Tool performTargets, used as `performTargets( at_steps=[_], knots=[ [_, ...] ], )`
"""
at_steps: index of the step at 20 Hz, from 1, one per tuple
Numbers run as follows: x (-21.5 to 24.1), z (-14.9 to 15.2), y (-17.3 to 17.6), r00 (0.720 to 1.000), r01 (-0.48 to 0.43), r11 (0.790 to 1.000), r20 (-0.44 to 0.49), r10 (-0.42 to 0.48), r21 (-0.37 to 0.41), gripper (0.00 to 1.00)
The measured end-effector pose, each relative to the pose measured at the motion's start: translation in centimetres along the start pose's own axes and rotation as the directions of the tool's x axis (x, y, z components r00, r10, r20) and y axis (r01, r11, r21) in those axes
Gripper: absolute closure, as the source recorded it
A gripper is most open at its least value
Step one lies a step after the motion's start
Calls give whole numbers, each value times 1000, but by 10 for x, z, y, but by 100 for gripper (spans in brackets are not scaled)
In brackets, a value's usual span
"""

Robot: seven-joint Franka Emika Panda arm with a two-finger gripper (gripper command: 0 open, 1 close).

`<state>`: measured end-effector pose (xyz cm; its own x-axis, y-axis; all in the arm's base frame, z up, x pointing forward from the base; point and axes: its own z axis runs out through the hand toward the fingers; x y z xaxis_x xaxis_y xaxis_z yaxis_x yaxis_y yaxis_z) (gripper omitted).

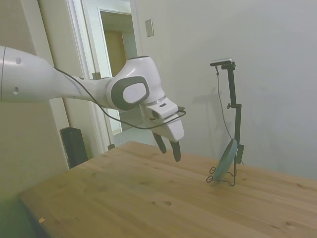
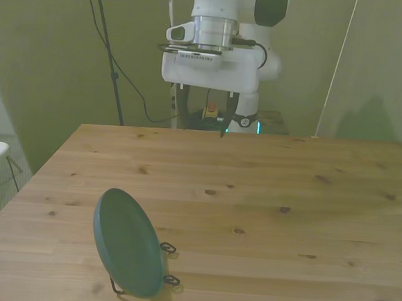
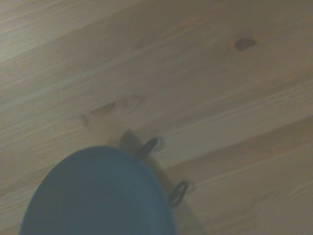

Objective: Unload the plate

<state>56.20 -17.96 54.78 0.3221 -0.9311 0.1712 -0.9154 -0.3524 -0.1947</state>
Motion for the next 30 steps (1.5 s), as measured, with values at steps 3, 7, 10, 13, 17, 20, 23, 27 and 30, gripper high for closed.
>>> performTargets(
  at_steps=[3,7,10,13,17,20,23,27,30],
  knots=[
    [31,4,-14,998,-51,999,-21,50,-6,0],
    [68,20,-36,994,-103,994,-45,102,-26,0],
    [87,23,-55,990,-128,991,-58,127,-27,0],
    [103,28,-70,988,-136,990,-79,133,-25,0],
    [119,35,-89,989,-97,995,-116,94,-21,0],
    [121,29,-98,988,17,999,-153,-21,-30,0],
    [120,31,-100,974,135,989,-178,-142,-53,0],
    [114,48,-89,945,244,966,-201,-258,-90,0],
    [111,56,-71,930,288,952,-208,-305,-105,0]
  ],
)
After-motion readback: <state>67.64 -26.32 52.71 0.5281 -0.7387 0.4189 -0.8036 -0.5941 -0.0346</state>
